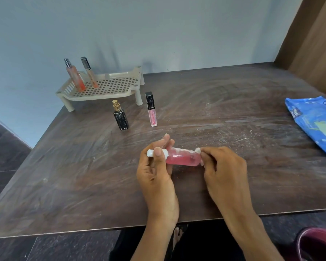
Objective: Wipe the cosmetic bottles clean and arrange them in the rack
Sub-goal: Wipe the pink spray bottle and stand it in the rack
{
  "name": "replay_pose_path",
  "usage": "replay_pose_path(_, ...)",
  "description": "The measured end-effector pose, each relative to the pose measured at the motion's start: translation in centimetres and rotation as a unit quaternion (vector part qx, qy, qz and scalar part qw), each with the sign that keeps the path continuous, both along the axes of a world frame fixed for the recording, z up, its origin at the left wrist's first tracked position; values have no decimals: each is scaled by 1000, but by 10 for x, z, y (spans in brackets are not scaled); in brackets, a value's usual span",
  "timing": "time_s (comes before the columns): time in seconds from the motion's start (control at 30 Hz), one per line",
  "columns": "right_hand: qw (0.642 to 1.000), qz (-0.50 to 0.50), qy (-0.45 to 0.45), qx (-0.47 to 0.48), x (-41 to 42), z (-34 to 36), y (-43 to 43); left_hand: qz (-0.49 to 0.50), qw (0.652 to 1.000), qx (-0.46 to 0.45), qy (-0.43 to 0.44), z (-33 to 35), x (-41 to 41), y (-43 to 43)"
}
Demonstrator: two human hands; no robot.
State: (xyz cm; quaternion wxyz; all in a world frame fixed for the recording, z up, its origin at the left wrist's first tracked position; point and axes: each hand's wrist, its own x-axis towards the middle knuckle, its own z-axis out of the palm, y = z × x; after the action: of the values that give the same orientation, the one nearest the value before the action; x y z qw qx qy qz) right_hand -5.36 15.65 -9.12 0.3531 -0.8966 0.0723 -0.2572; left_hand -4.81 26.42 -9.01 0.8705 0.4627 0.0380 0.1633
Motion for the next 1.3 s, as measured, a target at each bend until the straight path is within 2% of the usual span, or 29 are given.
replay_pose_path(0.17,997,-18,-66,43,-9,7,12,20,999,-42,7,-1,2,3)
replay_pose_path(0.27,994,-23,-107,28,-13,14,13,26,999,-34,3,0,1,3)
replay_pose_path(0.47,998,40,-49,-1,-9,11,31,6,1000,-17,-7,-1,1,4)
replay_pose_path(0.57,997,63,-48,4,-9,16,43,2,999,-36,2,1,0,5)
replay_pose_path(0.63,994,84,-63,20,-11,21,51,-17,998,-59,20,2,0,6)
replay_pose_path(0.77,988,120,-92,42,-14,19,55,-14,999,-37,30,5,-2,4)
replay_pose_path(0.9,984,113,-141,6,-24,4,46,0,996,-80,45,5,0,4)
replay_pose_path(1.0,978,115,-170,-29,-26,2,44,-3,997,-67,42,5,0,5)
replay_pose_path(1.1,982,121,-138,-52,-18,17,46,-20,999,-37,28,5,-4,4)
replay_pose_path(1.23,988,137,9,-64,6,39,42,-27,998,-48,-2,5,-4,2)
replay_pose_path(1.3,984,148,41,-89,14,40,36,-21,999,-45,-10,3,-4,2)
